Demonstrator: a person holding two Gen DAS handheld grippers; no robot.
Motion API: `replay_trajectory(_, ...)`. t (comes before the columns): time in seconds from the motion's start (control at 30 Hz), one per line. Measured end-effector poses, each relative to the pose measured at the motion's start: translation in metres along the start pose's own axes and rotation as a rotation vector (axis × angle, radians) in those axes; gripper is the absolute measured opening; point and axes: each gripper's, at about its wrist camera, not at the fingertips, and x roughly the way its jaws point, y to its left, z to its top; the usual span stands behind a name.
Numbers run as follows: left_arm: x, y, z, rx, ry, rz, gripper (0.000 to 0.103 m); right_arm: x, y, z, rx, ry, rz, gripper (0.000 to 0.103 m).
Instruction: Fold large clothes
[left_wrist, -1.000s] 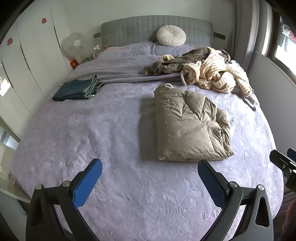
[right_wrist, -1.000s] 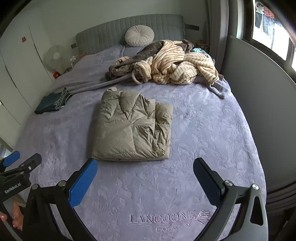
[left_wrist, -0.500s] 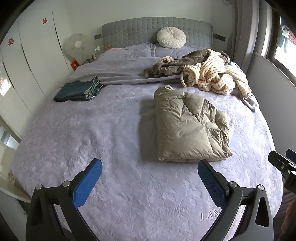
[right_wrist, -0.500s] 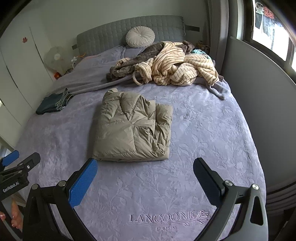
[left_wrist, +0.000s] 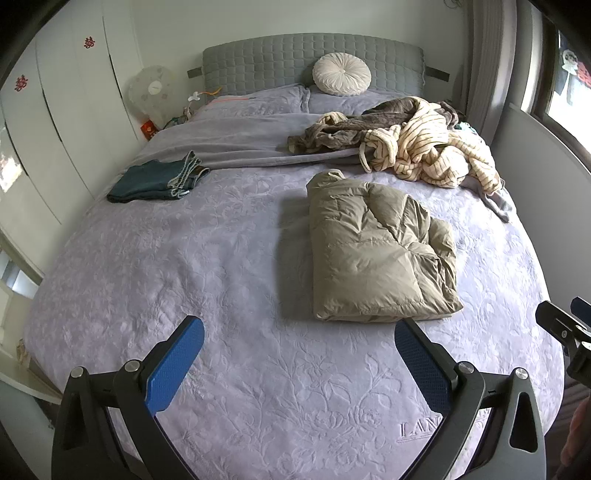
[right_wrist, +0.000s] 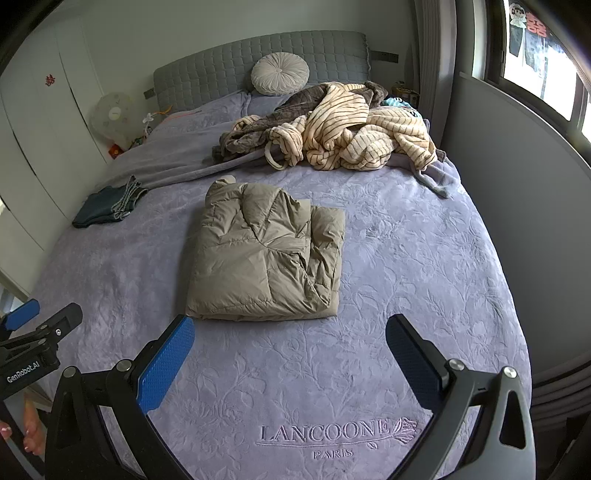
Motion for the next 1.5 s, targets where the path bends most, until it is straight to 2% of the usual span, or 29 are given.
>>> replay_trajectory(1.5, 0.0026, 0.0028, 0.0010, -0.001, 0.003, 0.001, 0.103, -0.0036, 0.0039, -0.0017, 0.006, 0.000, 0.000, 0.103)
